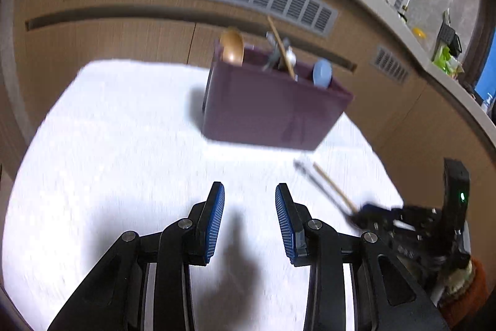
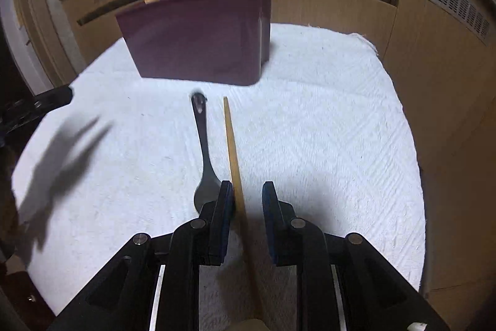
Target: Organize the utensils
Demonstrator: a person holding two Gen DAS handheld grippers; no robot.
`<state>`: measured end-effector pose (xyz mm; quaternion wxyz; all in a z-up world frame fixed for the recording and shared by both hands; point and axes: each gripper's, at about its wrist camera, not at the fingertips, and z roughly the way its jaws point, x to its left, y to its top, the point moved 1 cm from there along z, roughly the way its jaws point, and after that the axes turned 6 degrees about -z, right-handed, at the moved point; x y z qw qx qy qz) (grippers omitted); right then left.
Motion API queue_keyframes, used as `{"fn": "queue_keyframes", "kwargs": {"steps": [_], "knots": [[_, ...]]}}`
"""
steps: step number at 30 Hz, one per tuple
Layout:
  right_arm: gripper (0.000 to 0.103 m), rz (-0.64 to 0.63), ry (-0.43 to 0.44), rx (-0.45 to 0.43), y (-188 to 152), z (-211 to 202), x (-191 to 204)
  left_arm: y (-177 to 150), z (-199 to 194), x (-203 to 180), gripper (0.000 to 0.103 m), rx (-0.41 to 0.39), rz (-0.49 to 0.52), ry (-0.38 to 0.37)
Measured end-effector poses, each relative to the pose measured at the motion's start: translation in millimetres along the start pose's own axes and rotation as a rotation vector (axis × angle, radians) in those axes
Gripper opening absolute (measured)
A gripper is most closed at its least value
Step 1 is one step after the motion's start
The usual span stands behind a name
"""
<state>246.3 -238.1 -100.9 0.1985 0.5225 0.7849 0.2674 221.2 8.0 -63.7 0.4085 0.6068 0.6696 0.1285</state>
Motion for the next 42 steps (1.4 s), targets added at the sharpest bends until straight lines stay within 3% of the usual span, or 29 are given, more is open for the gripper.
{"fn": "queue_keyframes", "kwargs": {"steps": [3,6,12,18,24,31,36,42], "knots": [[0.02,0.021,0.0,0.009,3,3,2,-12,0,4,0.035,0.025,-0.011,0.009],[0.021,0.024,0.091,0.018,6,2,17,-10,5,4,0.035,0.046,-0.014,0.016],[0.021,-0.024,0.179,0.014,-1,-6,42,-4,19,-10,0.035,0.088,0.015,-0.002],[0.021,-0.013,0.115,-0.019,-12,-20,19,-5,41,-31,0.035,0.151,0.052,-0.03],[0.021,0.021,-0.06,-0.016,-21,-23,-16,-9,55,-52,0.035,0.19,0.103,-0.046],[0.022,0.134,-0.016,-0.062,-25,-36,-40,-10,76,-84,0.035,0.296,0.165,-0.175],[0.022,0.169,-0.059,-0.083,-28,-50,-54,-32,74,-120,0.035,0.364,0.316,-0.251],[0.022,0.265,-0.076,-0.111,-34,-60,-82,-53,85,-172,0.035,0.373,0.552,-0.214]]}}
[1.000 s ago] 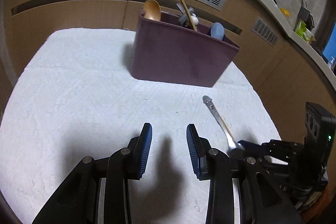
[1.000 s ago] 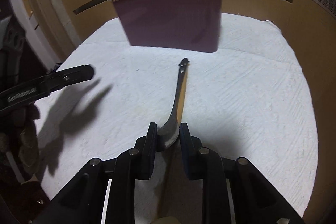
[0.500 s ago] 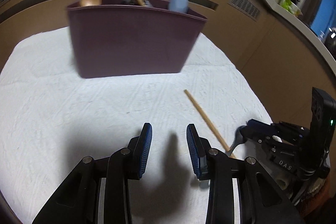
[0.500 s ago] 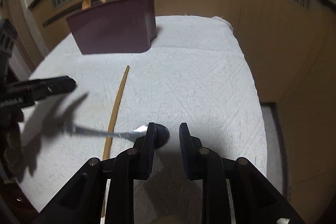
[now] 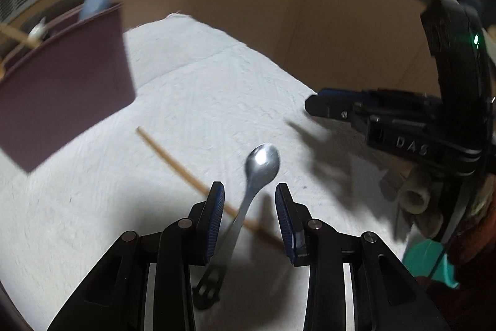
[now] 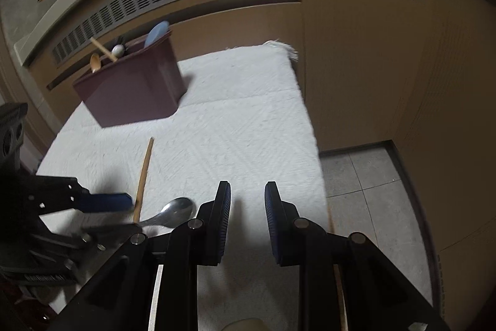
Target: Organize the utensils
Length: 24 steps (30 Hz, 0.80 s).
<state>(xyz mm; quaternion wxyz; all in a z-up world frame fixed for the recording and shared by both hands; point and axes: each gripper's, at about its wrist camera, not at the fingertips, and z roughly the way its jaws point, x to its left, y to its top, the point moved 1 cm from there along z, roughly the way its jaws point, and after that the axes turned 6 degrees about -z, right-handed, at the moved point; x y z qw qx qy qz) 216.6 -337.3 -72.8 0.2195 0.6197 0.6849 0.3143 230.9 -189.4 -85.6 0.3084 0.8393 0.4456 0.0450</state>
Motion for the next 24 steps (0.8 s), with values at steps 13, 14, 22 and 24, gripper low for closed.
{"fn": "queue_keyframes", "kwargs": {"steps": [13,14,22,24], "knots": [[0.023,0.144,-0.044,-0.05,-14,-18,-55,22,34,-13,0.036,0.091,0.122,0.056],[0.023,0.151,-0.048,-0.05,-15,-19,-57,22,34,-13,0.036,0.096,0.127,0.055],[0.023,0.127,-0.051,-0.07,-11,-23,-49,9,19,-17,0.029,0.027,0.08,0.088],[0.023,0.112,-0.04,-0.072,-8,-24,-42,6,0,-8,0.029,-0.024,0.018,0.074]]}}
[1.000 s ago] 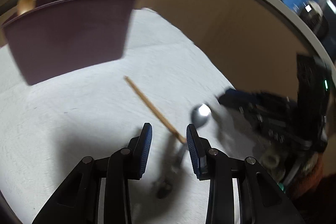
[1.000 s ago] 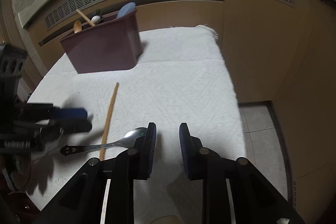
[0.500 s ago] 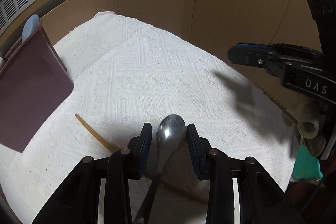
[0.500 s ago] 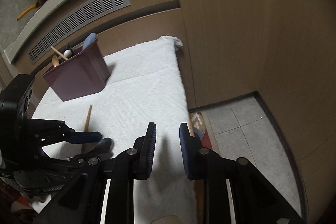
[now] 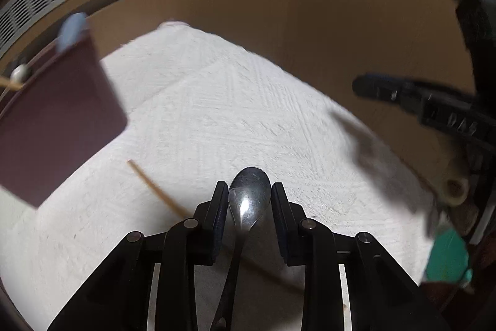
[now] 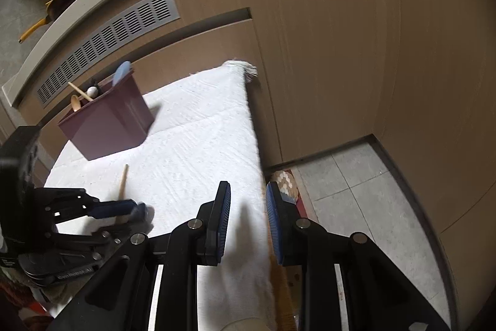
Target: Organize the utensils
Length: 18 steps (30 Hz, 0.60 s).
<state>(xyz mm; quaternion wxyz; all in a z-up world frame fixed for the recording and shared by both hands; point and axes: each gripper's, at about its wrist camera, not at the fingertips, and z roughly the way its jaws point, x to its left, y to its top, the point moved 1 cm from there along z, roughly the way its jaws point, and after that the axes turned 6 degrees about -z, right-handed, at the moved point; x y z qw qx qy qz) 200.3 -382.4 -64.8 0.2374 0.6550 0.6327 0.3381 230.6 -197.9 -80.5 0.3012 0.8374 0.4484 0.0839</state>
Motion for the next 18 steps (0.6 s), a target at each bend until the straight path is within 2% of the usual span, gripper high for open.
{"fn": "queue_keyframes", "kwargs": {"steps": [2,4,7,10,14,18], "knots": [[0.023,-0.028,0.024,0.008,1,0,12,-7,-30,20,0.029,-0.062,-0.091,-0.023],[0.023,-0.073,0.08,0.033,2,5,30,-16,-58,44,0.029,-0.11,-0.175,-0.007],[0.023,-0.149,0.193,0.089,2,22,68,-36,-97,82,0.029,-0.184,-0.306,0.062],[0.023,-0.235,0.271,0.147,1,44,113,-52,-119,102,0.029,-0.24,-0.377,0.118],[0.02,-0.332,0.225,0.2,3,74,155,-66,-133,123,0.029,-0.275,-0.46,0.122],[0.015,-0.375,0.139,0.254,4,93,171,-74,-132,132,0.029,-0.279,-0.485,0.125]]}}
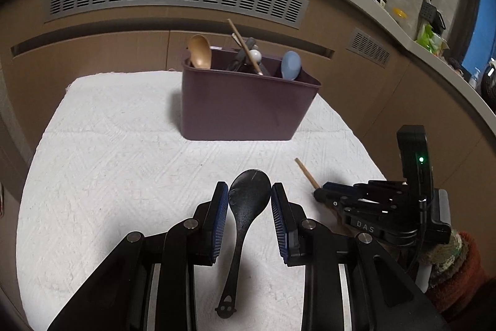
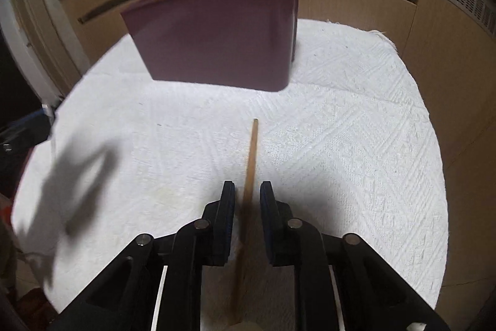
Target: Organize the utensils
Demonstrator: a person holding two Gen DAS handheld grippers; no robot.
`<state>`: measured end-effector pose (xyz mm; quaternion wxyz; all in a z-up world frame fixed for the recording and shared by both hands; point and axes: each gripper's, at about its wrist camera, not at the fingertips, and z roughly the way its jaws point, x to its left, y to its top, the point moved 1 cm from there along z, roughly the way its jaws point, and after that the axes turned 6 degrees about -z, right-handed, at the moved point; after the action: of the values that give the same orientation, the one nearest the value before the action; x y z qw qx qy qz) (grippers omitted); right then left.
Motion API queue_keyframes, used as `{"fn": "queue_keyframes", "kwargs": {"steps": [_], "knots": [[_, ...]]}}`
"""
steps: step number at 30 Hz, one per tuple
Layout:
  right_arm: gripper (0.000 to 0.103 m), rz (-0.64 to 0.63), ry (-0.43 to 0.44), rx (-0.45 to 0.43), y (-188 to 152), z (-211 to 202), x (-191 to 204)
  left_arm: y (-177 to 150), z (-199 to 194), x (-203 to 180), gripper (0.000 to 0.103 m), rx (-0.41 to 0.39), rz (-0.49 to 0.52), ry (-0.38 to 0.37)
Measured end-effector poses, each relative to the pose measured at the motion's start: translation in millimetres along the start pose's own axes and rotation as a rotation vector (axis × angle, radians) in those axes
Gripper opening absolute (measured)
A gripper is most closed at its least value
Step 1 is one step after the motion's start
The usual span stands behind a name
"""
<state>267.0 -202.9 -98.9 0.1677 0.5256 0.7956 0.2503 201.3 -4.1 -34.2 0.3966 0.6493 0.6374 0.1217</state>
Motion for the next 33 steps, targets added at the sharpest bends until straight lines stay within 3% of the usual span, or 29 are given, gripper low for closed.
{"fn": "queue_keyframes", "kwargs": {"steps": [4,7,18,27,33], "knots": [[0.007,-0.015,-0.032,0.011,-2,-3,4,0,2,4,0.029,0.0,-0.022,-0.015],[0.006,0.009,0.0,0.0,-8,-14,2,-1,1,5,0.029,-0.004,-0.024,-0.021],[0.006,0.072,0.038,-0.203,-11,-85,-3,-6,-11,-1,0.029,-0.002,-0.046,-0.029],[0.006,0.088,0.026,-0.244,-10,-101,4,-3,-21,-2,0.029,-0.026,-0.065,-0.068],[0.006,0.098,0.01,-0.317,-3,-124,8,10,-22,1,0.029,-0.024,-0.093,-0.074]]}}
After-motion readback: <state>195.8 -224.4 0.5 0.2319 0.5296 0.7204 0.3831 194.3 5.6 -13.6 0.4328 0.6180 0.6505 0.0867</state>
